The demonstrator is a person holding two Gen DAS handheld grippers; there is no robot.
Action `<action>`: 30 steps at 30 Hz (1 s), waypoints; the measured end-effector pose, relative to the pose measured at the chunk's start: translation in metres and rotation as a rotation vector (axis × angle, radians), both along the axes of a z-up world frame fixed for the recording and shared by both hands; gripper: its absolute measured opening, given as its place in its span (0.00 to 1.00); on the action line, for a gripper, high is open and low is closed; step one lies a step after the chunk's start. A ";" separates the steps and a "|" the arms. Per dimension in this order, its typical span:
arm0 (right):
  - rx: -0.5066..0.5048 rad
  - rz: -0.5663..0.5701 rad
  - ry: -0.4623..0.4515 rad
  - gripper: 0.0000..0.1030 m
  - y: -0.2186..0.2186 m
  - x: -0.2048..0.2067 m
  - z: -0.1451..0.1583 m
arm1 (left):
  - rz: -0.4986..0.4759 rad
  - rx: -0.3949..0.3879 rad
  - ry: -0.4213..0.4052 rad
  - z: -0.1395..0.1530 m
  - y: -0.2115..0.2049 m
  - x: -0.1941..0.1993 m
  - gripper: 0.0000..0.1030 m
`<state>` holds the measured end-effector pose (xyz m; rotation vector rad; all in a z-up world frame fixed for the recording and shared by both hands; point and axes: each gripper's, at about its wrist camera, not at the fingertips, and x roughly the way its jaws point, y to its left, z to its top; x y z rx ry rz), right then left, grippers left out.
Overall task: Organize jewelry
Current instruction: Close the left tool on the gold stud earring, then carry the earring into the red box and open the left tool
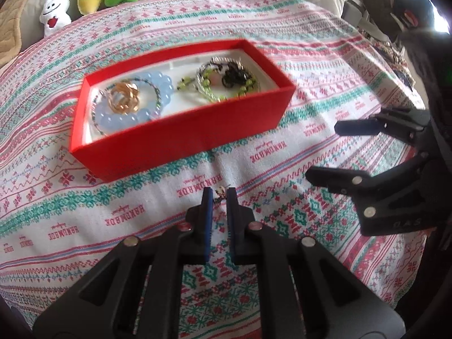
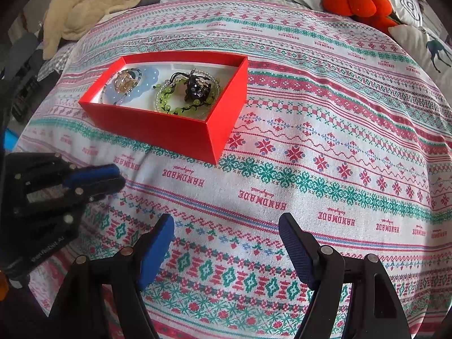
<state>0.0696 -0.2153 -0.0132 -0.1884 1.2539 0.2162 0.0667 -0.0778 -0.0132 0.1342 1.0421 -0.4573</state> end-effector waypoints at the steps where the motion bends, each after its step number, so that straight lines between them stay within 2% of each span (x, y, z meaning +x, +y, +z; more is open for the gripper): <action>1: 0.002 -0.001 -0.001 0.75 0.000 0.001 0.001 | 0.007 -0.011 -0.009 0.005 0.002 0.001 0.10; 11: 0.017 -0.005 -0.006 0.75 -0.001 0.007 0.005 | 0.075 -0.126 -0.103 0.049 0.004 0.022 0.10; 21: 0.025 -0.021 -0.005 0.75 -0.009 0.009 0.005 | 0.163 -0.101 -0.103 0.042 -0.002 0.050 0.11; 23: 0.030 -0.025 -0.008 0.75 -0.011 0.010 0.006 | 0.165 -0.090 -0.105 0.044 -0.003 0.048 0.21; 25: 0.033 -0.030 -0.009 0.75 -0.012 0.011 0.006 | 0.168 -0.068 -0.127 0.049 -0.005 0.042 0.43; 26: 0.033 -0.031 -0.007 0.75 -0.013 0.012 0.006 | 0.170 -0.057 -0.139 0.052 -0.006 0.039 0.47; 28: 0.034 -0.035 -0.004 0.75 -0.013 0.012 0.006 | 0.177 -0.036 -0.159 0.056 -0.005 0.032 0.63; 30: 0.035 -0.040 -0.003 0.75 -0.013 0.012 0.007 | 0.195 -0.005 -0.162 0.058 -0.003 0.026 0.72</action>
